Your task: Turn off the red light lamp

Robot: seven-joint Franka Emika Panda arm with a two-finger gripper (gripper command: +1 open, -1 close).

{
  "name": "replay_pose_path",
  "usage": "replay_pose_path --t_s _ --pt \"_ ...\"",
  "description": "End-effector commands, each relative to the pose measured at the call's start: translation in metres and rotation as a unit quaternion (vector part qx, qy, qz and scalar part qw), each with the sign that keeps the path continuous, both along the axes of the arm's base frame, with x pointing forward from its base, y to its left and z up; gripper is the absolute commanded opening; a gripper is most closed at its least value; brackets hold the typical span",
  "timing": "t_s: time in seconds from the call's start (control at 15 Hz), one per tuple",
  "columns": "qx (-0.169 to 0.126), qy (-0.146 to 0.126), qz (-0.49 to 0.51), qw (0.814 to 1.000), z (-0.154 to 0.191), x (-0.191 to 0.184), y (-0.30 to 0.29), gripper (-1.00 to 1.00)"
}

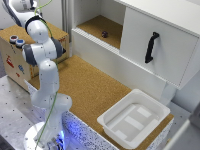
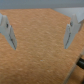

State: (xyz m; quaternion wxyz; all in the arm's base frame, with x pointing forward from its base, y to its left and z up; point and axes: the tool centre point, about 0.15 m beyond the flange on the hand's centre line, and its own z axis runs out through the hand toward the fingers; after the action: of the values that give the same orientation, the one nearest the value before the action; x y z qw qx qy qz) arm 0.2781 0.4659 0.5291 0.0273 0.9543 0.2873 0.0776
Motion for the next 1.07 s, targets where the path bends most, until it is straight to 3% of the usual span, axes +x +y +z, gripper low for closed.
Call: replay_pose_path --t_s 0.0,0.53,1.0 --pt "0.092 -0.016 -0.091 0.991 -0.032 -0.008 -0.105 1.00" --pt "0.120 0.003 -0.210 0.970 -0.062 -0.004 -0.174 1.00" --pt "0.139 0.063 -0.226 0.962 -0.118 0.005 -0.156 1.00"
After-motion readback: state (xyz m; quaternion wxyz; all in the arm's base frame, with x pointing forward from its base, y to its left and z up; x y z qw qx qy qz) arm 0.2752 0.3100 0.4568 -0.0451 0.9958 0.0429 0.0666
